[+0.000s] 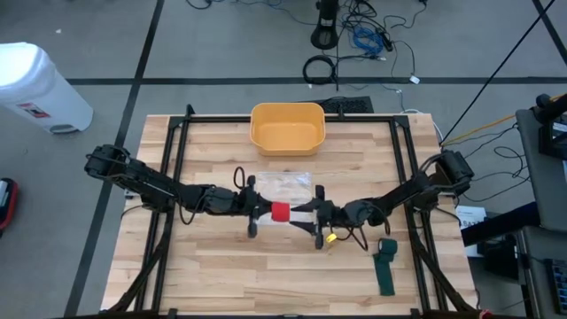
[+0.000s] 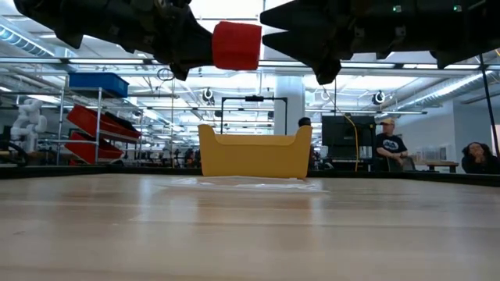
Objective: Roll bandage
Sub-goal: Roll the red bandage
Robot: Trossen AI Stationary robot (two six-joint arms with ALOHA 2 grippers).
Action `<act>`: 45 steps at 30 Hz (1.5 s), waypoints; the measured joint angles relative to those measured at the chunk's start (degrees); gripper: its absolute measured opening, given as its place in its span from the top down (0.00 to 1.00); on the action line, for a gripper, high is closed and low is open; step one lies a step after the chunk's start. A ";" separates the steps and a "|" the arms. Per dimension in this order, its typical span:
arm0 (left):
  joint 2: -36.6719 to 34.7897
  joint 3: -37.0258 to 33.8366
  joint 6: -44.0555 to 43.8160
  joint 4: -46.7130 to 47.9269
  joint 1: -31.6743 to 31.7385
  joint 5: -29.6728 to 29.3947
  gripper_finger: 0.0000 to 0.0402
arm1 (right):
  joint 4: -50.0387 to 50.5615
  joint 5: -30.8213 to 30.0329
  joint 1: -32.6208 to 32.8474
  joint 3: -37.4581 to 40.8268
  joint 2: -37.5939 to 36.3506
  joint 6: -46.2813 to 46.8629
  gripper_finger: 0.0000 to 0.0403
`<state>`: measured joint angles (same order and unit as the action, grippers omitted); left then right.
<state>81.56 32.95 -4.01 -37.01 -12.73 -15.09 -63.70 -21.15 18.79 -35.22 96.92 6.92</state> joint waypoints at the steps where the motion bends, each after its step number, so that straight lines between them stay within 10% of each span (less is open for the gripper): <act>1: 0.00 0.00 0.00 0.00 0.00 -0.22 0.96 | 0.04 0.31 -0.12 0.00 0.00 0.53 0.57; 20: -0.04 0.59 -0.17 -1.64 0.00 -1.71 0.96 | 8.12 3.20 -2.81 -5.04 0.11 0.58 0.60; 30: -0.04 0.59 -1.70 -2.16 -0.04 -1.36 0.94 | 7.97 5.67 -3.91 -5.11 0.11 0.92 0.97; 45: -5.92 0.57 -4.72 8.23 -0.02 -3.22 0.48 | 7.95 2.29 -4.65 0.32 -4.99 0.58 0.99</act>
<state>75.64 33.52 -8.73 -28.78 -12.75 -18.31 -55.75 -18.86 14.14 -34.91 91.94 7.50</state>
